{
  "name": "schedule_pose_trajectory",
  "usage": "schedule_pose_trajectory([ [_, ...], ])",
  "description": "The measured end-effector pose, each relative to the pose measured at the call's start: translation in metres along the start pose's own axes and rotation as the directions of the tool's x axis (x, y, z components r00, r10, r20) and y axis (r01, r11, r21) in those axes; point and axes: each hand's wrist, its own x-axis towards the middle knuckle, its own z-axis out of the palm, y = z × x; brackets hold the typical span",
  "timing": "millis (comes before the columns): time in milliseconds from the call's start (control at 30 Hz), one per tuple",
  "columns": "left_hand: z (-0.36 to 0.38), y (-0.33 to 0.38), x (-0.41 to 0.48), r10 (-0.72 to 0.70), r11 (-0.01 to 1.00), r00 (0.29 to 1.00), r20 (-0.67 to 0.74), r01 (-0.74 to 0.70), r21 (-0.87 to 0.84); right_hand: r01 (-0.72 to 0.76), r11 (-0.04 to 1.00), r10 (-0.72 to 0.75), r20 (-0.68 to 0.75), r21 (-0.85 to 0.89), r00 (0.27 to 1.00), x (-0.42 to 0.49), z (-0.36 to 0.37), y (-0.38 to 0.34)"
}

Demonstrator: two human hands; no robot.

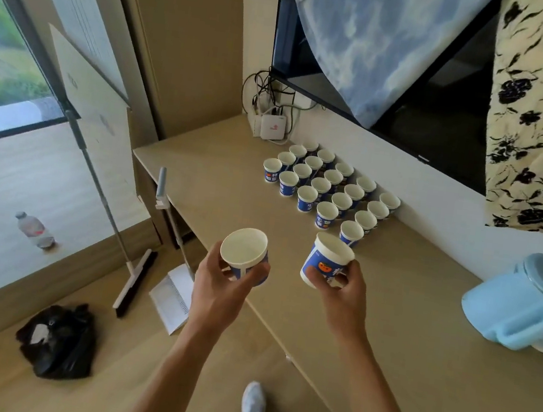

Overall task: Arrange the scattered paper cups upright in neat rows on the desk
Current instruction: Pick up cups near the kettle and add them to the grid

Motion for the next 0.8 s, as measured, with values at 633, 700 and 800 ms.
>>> schedule_pose_trajectory([
  [633,-0.022,-0.028,0.222,-0.045,0.987,0.994,0.102,0.028,0.157,-0.176,0.979,0.182,-0.045,0.107,0.982,0.117,0.152,0.050],
  [700,-0.020,-0.039,0.242,-0.065,0.986,0.985,0.157,0.039,0.164,-0.198,0.973,0.210,-0.092,0.119,0.973,0.121,0.156,0.053],
  [800,-0.019,-0.053,0.275,-0.092,0.982,0.960,0.266,0.044,0.181,-0.223,0.964,0.247,-0.174,0.145,0.953,0.120,0.165,0.051],
])
